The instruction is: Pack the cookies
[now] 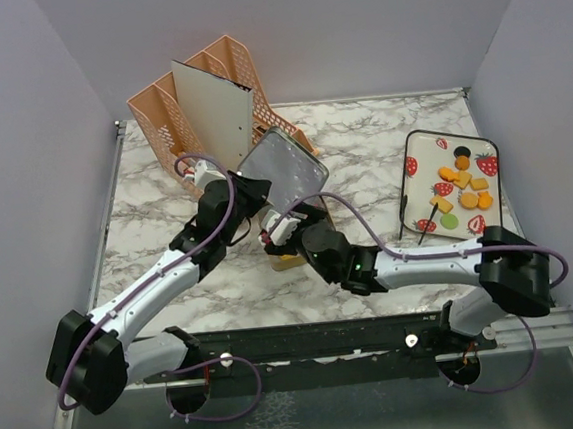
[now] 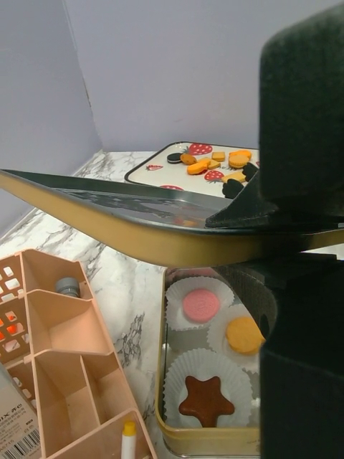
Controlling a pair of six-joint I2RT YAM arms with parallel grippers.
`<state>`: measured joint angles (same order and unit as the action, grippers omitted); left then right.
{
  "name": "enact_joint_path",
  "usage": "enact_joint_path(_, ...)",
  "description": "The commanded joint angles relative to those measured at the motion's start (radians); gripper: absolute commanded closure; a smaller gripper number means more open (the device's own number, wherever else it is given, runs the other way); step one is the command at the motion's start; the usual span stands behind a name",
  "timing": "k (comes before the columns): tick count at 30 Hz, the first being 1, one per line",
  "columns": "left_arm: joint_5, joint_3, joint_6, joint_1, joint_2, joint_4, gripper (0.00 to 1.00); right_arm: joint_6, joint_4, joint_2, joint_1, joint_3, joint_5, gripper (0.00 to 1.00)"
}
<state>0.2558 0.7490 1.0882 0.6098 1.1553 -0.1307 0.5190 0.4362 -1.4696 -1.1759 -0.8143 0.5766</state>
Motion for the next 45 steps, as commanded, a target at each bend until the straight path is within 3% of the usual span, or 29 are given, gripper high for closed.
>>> enact_joint_path(1,0.005,-0.015,0.021,-0.002,-0.036,-0.029,1.0,0.168,0.213,-0.08,-0.028,-0.027,0.192,0.24)
enact_joint_path(6,0.003,-0.028,0.022,-0.002,-0.057,-0.03,1.0,0.265,0.314,-0.157,-0.039,-0.045,0.254,0.36)
enact_joint_path(10,0.002,-0.042,0.025,-0.002,-0.075,-0.037,1.0,0.347,0.445,-0.217,-0.044,-0.048,0.317,0.6)
enact_joint_path(14,0.01,-0.054,0.024,-0.002,-0.103,-0.035,1.0,0.359,0.462,-0.223,-0.052,-0.054,0.327,0.84)
enact_joint_path(17,0.032,-0.069,0.01,-0.002,-0.15,-0.029,0.86,0.295,0.399,-0.182,-0.056,-0.057,0.309,0.99)
enact_joint_path(25,0.172,-0.123,-0.096,-0.004,-0.37,-0.014,0.42,0.016,0.105,-0.01,-0.056,-0.079,0.186,1.0)
enact_joint_path(31,0.259,-0.127,-0.232,-0.004,-0.491,0.026,0.17,-0.106,-0.019,0.035,-0.055,-0.127,0.153,1.0)
enact_joint_path(37,0.282,-0.149,-0.384,-0.004,-0.532,0.035,0.06,-0.257,-0.123,0.08,-0.041,-0.173,0.115,1.0)
enact_joint_path(45,0.241,-0.216,-0.441,-0.004,-0.516,0.002,0.03,-0.607,-0.241,0.225,0.063,-0.168,-0.084,0.99)
